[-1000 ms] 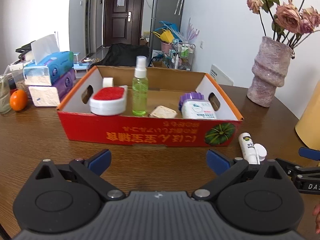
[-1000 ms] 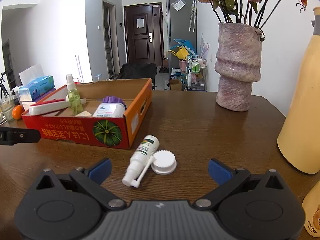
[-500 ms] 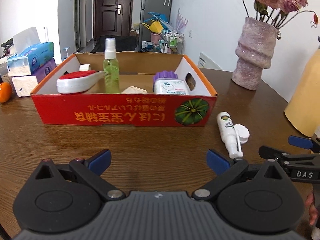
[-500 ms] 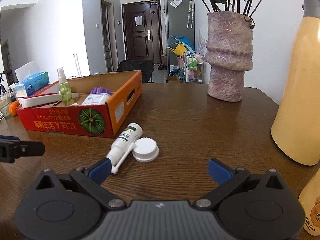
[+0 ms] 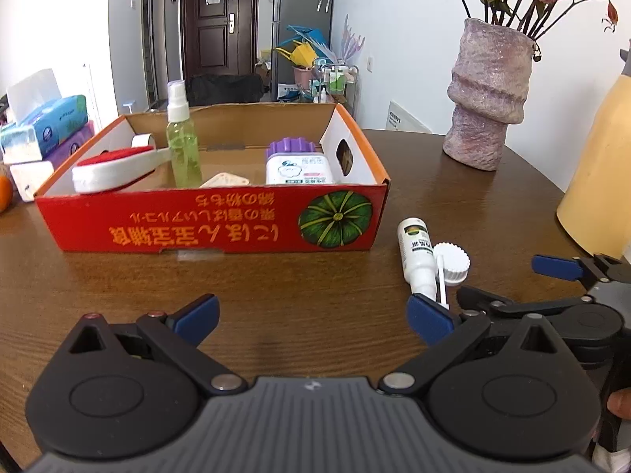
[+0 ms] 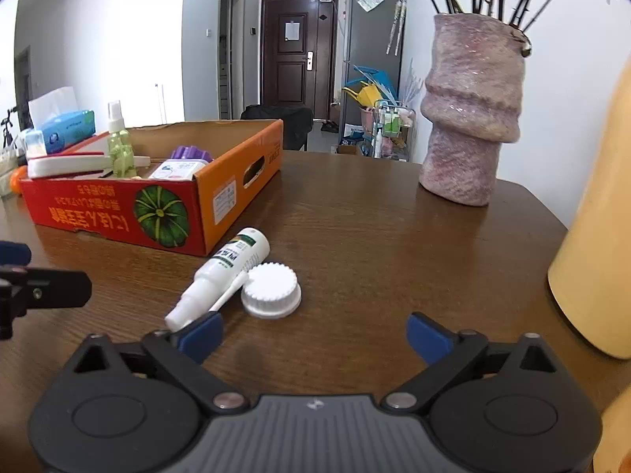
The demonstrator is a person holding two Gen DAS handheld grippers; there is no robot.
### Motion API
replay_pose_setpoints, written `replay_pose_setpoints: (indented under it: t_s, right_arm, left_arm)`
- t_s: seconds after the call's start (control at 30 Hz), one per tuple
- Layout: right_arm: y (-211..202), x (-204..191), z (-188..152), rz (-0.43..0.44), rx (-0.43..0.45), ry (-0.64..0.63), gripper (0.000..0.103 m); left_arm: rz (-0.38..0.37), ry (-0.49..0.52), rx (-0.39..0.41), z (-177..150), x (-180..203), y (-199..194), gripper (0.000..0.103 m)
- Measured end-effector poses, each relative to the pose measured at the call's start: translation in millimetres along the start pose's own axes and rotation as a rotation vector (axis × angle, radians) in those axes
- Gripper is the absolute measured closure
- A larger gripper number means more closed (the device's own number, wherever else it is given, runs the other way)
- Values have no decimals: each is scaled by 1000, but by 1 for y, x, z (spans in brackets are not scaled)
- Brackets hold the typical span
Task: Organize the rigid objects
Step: 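Close the right tool on the white screw cap while the left tool approaches the white tube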
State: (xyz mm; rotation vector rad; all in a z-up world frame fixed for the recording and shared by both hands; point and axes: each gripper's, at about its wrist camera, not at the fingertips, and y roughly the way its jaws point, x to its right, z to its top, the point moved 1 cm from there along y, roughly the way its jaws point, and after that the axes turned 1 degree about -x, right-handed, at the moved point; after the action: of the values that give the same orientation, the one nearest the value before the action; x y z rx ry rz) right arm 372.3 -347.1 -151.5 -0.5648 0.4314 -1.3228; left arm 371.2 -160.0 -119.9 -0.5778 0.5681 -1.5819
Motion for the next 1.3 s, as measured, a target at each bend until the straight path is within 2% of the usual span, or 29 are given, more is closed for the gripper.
replay_pose_setpoints:
  t_s: [0.27, 0.33, 0.4, 0.47, 0.6, 0.9, 1.3]
  right_arm:
    - [20, 2, 14, 75, 22, -7, 23]
    - [25, -1, 16, 89, 22, -16, 35]
    - [30, -4, 18, 110, 7, -30, 54]
    - [32, -7, 19, 136, -1, -37, 66]
    - [25, -6, 18, 153, 36, -29, 66]
    - [-1, 26, 12, 113, 95, 62, 66]
    - [-31, 71, -8, 51, 118, 118, 66]
  left_arm:
    - [12, 3, -14, 6, 1, 14, 0]
    - [11, -1, -16, 7, 0, 16, 0]
    - [12, -8, -17, 9, -1, 17, 0]
    - [16, -10, -16, 11, -1, 17, 0]
    - [21, -17, -16, 15, 4, 19, 0]
    - [25, -11, -24, 18, 28, 24, 0]
    - [40, 11, -35, 20, 69, 40, 0]
